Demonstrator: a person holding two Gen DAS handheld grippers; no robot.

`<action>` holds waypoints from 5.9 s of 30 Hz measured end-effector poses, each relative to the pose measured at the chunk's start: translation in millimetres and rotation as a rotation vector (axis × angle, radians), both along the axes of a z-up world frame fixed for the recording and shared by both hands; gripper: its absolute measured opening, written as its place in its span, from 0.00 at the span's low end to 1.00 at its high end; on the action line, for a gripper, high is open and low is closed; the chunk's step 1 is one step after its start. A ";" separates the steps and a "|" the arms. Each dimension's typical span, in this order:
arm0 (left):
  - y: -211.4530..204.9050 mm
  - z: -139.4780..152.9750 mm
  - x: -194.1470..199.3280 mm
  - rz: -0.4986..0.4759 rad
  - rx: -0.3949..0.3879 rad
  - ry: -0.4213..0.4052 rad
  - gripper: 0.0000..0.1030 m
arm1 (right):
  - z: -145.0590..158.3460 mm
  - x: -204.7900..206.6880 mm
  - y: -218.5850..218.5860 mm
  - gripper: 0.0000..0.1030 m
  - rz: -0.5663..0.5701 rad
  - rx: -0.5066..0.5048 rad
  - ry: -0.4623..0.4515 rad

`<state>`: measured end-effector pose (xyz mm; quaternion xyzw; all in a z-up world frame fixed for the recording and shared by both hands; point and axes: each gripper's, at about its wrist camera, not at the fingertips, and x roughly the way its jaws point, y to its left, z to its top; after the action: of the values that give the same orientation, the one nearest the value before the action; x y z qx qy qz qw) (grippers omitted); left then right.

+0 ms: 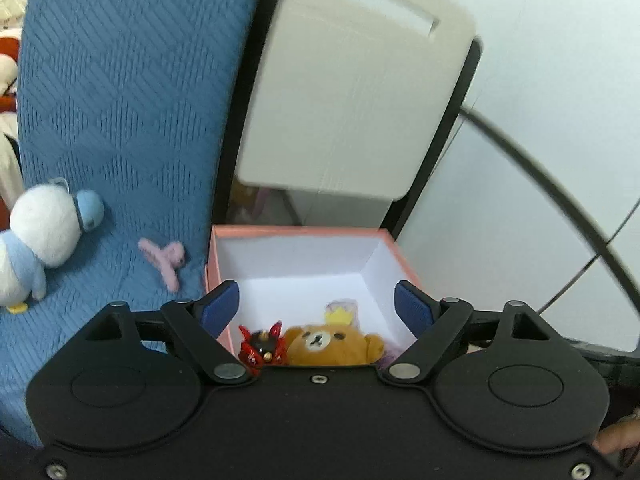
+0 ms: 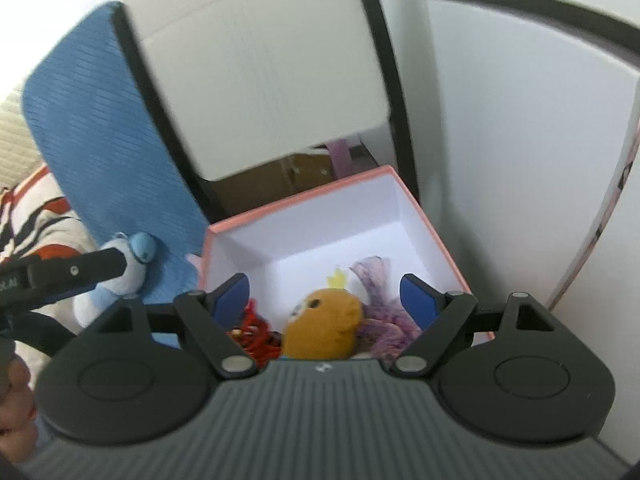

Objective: Organize objects
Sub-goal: 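Lower the ribbon and red lion into the pink box and open both tools, then withdraw both tools from the box back toward the seat, then grasp the pink hair clip with the right tool while the left tool grasps the white duck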

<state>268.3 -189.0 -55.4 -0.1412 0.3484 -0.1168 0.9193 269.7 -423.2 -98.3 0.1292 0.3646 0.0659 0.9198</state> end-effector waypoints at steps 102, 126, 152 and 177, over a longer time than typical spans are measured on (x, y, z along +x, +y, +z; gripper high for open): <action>259.5 -164.5 75.8 0.148 0.603 0.093 1.00 | -153.1 80.0 293.7 0.45 0.185 -0.202 -0.057; 270.0 -231.2 163.2 -0.057 0.792 0.230 1.00 | -207.2 182.0 307.9 0.25 0.087 -0.294 0.026; 251.2 -155.2 67.3 0.145 0.330 0.292 0.62 | -157.9 67.3 279.6 0.13 0.218 -0.142 0.070; 228.5 -189.8 22.1 0.103 0.225 0.461 0.96 | -157.2 -14.3 265.5 0.53 0.335 -0.187 0.102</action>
<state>290.4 39.5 -245.2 -0.0784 0.5520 0.0050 0.8302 255.4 -157.7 -255.5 -0.0164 0.4317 0.1774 0.8843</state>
